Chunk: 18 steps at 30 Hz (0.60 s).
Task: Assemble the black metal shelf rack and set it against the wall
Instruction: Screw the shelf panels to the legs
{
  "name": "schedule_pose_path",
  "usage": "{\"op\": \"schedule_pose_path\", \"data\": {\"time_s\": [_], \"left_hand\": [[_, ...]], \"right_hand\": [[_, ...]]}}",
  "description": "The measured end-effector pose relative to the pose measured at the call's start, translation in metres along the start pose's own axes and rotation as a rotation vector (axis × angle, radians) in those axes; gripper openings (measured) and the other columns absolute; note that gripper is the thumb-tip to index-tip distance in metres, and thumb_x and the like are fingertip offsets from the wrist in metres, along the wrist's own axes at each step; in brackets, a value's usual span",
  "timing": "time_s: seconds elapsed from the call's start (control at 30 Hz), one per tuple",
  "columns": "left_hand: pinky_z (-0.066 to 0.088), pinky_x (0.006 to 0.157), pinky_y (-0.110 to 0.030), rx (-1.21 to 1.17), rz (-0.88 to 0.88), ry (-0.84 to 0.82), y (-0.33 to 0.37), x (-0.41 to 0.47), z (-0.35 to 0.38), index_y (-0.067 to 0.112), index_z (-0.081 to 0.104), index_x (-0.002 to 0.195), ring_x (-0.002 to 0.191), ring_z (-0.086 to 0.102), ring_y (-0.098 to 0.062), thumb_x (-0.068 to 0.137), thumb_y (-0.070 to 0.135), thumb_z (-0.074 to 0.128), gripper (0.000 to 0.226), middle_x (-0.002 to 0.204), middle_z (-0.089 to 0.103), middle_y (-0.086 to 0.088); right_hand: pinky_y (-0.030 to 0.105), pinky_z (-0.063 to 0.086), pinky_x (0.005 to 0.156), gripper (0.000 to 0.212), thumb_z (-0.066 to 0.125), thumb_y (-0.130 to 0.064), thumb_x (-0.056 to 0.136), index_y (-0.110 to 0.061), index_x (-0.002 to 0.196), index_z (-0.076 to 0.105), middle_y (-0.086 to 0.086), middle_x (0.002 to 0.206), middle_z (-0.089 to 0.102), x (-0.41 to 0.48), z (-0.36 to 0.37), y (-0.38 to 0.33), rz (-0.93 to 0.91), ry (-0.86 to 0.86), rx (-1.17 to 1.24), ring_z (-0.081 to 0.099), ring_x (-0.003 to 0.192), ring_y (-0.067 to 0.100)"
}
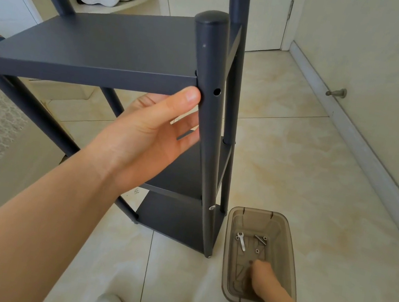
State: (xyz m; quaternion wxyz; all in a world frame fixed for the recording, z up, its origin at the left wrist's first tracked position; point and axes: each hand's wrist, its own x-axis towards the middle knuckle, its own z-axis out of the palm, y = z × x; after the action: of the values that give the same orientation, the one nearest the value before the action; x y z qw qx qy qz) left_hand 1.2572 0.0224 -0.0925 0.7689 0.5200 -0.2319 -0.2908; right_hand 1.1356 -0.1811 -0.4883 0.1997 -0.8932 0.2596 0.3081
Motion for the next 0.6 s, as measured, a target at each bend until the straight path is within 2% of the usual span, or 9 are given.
{"op": "schedule_pose_path", "data": {"time_s": [0.17, 0.37, 0.6], "left_hand": [[0.049, 0.106, -0.036, -0.021, 0.003, -0.006, -0.001, 0.001, -0.002, 0.023, 0.078, 0.086, 0.109, 0.067, -0.013, 0.069, 0.033, 0.085, 0.021, 0.104, 0.075, 0.008], [0.051, 0.104, -0.036, -0.020, 0.004, -0.003, -0.001, 0.000, -0.003, 0.023, 0.078, 0.084, 0.108, 0.067, -0.013, 0.069, 0.034, 0.085, 0.020, 0.104, 0.075, 0.008], [0.051, 0.104, -0.035, 0.001, 0.005, -0.001, 0.000, 0.000, -0.003, 0.024, 0.079, 0.084, 0.108, 0.067, -0.013, 0.070, 0.034, 0.082, 0.018, 0.102, 0.075, 0.008]], "right_hand": [[0.027, 0.049, 0.094, 0.033, 0.047, -0.005, 0.098, -0.010, 0.130, 0.055, 0.010, 0.130, 0.055, -0.002, 0.004, -0.001, 0.025, 0.030, -0.099, 0.060, 0.115, 0.022], [0.027, 0.051, 0.080, 0.035, 0.048, -0.004, 0.097, -0.018, 0.127, 0.059, 0.002, 0.123, 0.062, -0.007, 0.005, -0.002, 0.066, 0.043, -0.254, 0.062, 0.109, 0.018], [0.027, 0.049, 0.080, 0.032, 0.047, -0.006, 0.097, -0.018, 0.124, 0.061, 0.000, 0.122, 0.063, -0.012, 0.000, -0.001, 0.082, 0.037, -0.248, 0.062, 0.109, 0.017]]}}
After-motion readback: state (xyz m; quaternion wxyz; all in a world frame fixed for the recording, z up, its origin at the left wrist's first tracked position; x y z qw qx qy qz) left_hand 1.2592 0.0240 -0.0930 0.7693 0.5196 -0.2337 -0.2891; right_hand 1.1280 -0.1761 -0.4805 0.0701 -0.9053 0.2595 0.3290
